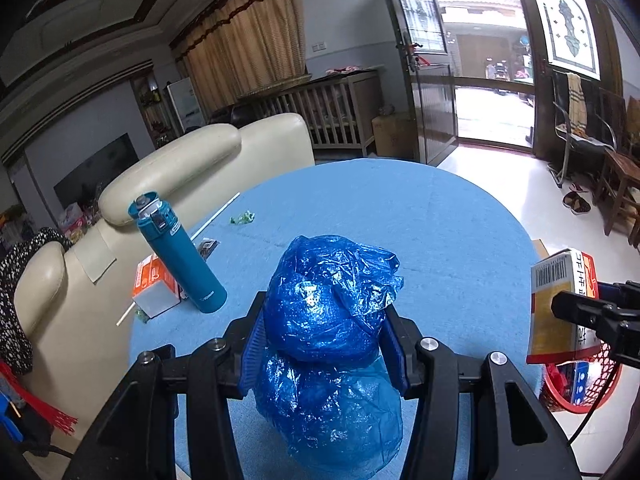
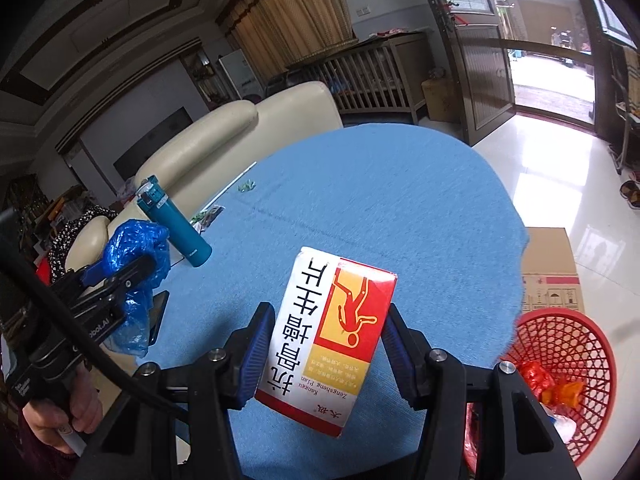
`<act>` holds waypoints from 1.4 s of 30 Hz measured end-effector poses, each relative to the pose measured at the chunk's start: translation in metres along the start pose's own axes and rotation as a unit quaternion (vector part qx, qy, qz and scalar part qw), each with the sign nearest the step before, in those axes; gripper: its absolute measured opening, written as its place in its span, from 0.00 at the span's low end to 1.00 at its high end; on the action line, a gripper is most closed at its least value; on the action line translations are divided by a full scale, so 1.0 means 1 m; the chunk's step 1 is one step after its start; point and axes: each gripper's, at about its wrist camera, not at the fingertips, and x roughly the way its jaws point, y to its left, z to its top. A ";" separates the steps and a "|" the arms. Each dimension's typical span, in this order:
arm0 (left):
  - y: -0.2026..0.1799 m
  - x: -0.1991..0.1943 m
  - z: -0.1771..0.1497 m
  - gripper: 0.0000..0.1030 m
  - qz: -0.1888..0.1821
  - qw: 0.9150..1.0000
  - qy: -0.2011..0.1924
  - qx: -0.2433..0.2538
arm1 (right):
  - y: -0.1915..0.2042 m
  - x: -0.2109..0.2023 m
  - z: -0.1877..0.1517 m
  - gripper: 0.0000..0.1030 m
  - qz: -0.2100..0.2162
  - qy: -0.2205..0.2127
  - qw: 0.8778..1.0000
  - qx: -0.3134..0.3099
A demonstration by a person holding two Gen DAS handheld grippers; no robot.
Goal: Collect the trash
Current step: 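Carry the blue bag with the left tool while the right tool carries the medicine box toward the wastebasket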
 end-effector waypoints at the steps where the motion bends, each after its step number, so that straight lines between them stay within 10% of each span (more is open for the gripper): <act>1: -0.002 -0.002 0.001 0.52 -0.001 1.000 -0.003 0.003 | -0.002 -0.003 0.000 0.56 0.000 -0.001 1.000 0.001; 19: -0.024 -0.023 0.003 0.52 -0.022 0.999 -0.026 0.033 | -0.018 -0.031 -0.002 0.56 -0.008 -0.026 1.000 0.013; 42: 0.043 -0.004 -0.032 0.52 0.010 0.999 0.023 -0.037 | -0.044 -0.021 -0.006 0.55 -0.026 -0.008 0.999 0.044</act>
